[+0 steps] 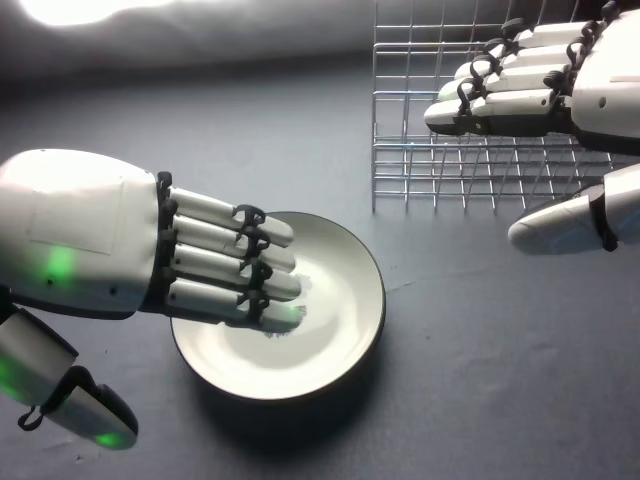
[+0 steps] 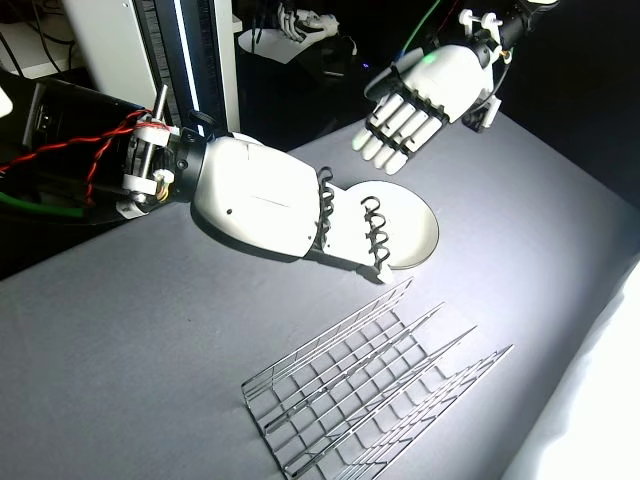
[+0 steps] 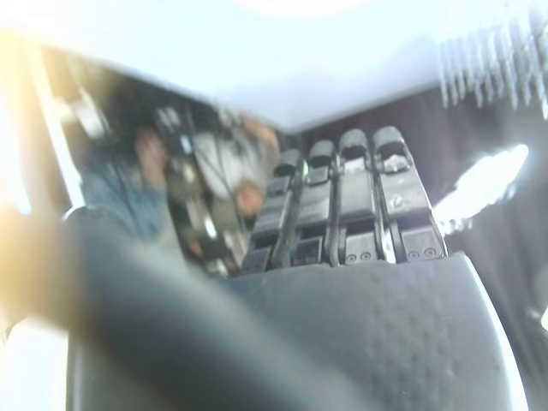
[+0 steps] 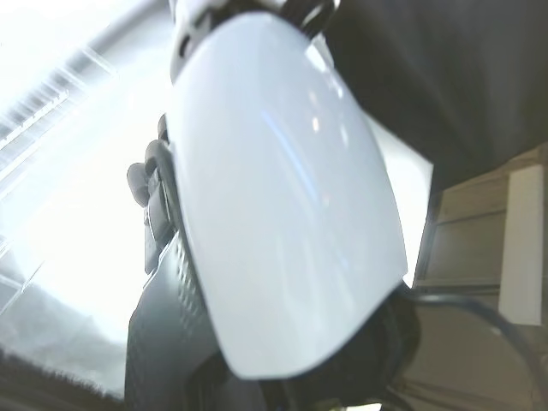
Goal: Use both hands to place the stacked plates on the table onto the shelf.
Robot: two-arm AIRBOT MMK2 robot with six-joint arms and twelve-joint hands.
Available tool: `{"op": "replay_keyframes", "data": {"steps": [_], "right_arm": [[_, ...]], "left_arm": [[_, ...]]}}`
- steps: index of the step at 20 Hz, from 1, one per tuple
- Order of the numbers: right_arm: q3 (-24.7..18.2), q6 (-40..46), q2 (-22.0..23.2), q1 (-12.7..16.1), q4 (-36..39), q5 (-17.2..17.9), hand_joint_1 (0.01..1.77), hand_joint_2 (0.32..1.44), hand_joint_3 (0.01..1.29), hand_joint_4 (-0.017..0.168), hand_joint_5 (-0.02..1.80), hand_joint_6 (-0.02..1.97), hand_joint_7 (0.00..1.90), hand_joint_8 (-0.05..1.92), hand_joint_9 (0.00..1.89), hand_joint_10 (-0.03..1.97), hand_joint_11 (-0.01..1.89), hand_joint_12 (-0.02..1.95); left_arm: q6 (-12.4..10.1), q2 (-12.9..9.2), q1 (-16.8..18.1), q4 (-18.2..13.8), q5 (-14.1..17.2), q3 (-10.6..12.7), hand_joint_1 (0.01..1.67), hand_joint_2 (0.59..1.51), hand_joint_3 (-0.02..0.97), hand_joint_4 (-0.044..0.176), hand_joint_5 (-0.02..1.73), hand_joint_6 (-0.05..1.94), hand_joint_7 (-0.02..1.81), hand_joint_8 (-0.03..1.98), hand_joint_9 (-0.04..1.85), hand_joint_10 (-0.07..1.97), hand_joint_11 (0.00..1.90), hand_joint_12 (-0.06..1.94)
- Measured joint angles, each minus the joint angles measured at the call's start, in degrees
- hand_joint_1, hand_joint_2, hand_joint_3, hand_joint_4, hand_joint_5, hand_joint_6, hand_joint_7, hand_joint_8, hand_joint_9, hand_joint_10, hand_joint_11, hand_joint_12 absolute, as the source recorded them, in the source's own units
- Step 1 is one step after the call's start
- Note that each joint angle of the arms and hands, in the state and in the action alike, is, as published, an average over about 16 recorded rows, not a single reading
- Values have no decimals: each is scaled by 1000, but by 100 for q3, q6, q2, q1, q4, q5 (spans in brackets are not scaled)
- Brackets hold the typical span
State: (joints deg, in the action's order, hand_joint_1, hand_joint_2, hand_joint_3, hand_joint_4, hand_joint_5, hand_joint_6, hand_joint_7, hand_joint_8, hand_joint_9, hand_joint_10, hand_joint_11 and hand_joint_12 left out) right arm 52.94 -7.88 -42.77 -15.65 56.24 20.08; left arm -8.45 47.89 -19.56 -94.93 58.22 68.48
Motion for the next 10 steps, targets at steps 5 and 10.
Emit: {"op": "replay_keyframes", "data": {"steps": [5, 10], "right_arm": [[5, 3, -43, -46, 20, 113, 18, 1178, 15, 2, 77, 18, 80, 11, 102, 11, 21, 370], [-10, 6, -46, -99, 32, 283, 18, 1178, 15, 3, 68, 18, 76, 11, 98, 11, 21, 354]], "left_arm": [[271, 158, -246, -264, 1, 291, 17, 1158, 32, -1, 21, -12, 17, -14, 15, 8, 15, -14], [567, 366, -544, -350, -35, 579, 16, 1160, 26, 0, 21, -12, 16, -14, 14, 8, 15, -15]]}}
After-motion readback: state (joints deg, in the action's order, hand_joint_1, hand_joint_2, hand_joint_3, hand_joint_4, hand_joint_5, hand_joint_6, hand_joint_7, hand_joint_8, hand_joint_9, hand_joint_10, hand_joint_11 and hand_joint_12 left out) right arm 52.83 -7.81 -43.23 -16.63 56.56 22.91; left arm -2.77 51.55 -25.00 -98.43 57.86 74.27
